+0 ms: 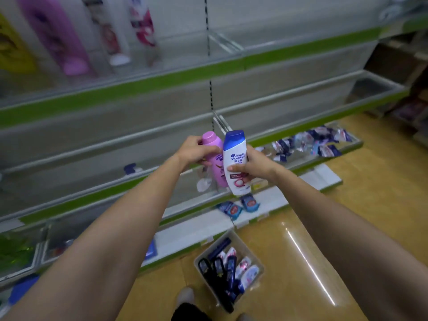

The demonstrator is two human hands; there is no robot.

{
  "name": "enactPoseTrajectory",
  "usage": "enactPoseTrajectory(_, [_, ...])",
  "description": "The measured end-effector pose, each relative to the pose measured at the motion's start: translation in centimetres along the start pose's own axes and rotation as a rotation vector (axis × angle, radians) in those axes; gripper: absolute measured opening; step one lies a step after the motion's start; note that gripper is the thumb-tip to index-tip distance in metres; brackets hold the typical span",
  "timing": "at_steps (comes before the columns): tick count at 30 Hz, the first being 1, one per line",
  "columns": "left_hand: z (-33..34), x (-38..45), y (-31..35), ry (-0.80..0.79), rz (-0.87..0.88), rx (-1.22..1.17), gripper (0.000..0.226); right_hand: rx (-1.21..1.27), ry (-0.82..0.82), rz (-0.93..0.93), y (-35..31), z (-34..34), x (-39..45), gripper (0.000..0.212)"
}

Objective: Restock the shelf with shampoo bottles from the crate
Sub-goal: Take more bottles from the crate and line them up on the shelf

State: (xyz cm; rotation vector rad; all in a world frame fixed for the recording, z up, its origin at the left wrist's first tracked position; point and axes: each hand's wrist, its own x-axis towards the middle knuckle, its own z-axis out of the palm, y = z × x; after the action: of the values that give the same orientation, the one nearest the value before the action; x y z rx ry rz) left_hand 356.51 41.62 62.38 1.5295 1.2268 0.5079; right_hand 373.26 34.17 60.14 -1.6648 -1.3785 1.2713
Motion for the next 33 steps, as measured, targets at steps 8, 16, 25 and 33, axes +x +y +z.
enactPoseTrajectory(8, [-4.4, -2.8, 6.3, 0.183, 0.175, -0.175, 0.029, -0.004, -0.029, -0.2, -8.9, -1.5, -0.5, 0.028])
enactPoseTrajectory(16, [-8.8, -5.9, 11.5, 0.219, 0.258, -0.289, 0.033, -0.055, -0.077, -0.366, -16.7, -1.8, -0.1, 0.022])
enactPoseTrajectory(25, [-16.0, -8.8, 13.7, 0.363, 0.309, -0.372, 0.04, -0.058, -0.105, -0.503, -24.4, 1.2, 1.7, 0.021])
enactPoseTrajectory(33, [-23.2, -9.5, 12.8, 0.553, 0.363, -0.36, 0.027, -0.086, -0.099, -0.552, -29.9, 5.3, 5.5, 0.023])
